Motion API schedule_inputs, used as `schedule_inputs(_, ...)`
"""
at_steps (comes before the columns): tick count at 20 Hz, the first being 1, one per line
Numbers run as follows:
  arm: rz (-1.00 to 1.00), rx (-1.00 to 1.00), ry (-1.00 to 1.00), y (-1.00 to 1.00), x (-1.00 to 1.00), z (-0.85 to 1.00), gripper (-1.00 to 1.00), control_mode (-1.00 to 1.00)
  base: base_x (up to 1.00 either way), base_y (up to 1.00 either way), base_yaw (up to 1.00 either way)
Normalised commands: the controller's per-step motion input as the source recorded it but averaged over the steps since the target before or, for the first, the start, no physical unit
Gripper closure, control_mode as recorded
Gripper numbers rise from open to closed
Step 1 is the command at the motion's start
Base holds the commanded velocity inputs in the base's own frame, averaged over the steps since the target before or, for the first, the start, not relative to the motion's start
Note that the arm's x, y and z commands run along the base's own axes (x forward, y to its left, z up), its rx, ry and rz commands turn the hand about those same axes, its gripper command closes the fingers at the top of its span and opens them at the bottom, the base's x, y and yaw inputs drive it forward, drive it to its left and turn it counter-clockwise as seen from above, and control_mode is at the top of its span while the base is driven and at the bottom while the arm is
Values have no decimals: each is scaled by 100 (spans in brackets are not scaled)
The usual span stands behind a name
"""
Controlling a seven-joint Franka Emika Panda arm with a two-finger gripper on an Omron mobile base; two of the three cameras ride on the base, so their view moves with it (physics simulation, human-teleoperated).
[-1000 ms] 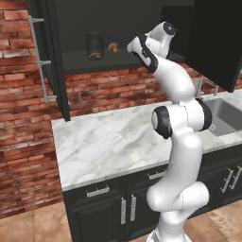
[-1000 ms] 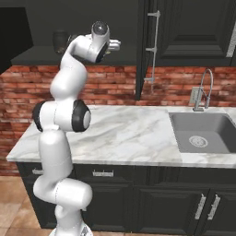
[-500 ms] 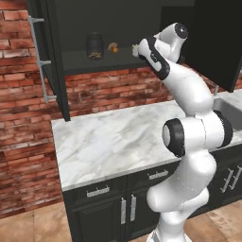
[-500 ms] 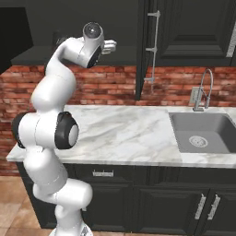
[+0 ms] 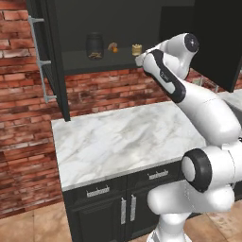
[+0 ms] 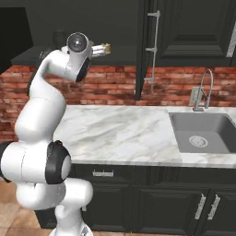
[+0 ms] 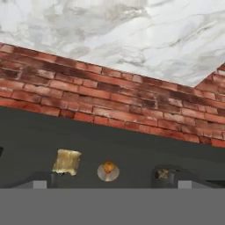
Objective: Pick the candle and jar from the dining table and place them in the open cabinet. Close the cabinet after placing the objects.
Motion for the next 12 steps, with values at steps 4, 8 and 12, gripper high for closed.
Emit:
schedule_inputs(4,6,-8,-10,-2,-98,0,-100,-100,0,0,0)
schedule_inputs(8,4,-10,-11,-6,-100,0,-100,-100,0,0,0)
schedule_inputs(12,4,-8,-12,-6,-100,0,-100,-100,0,0,0)
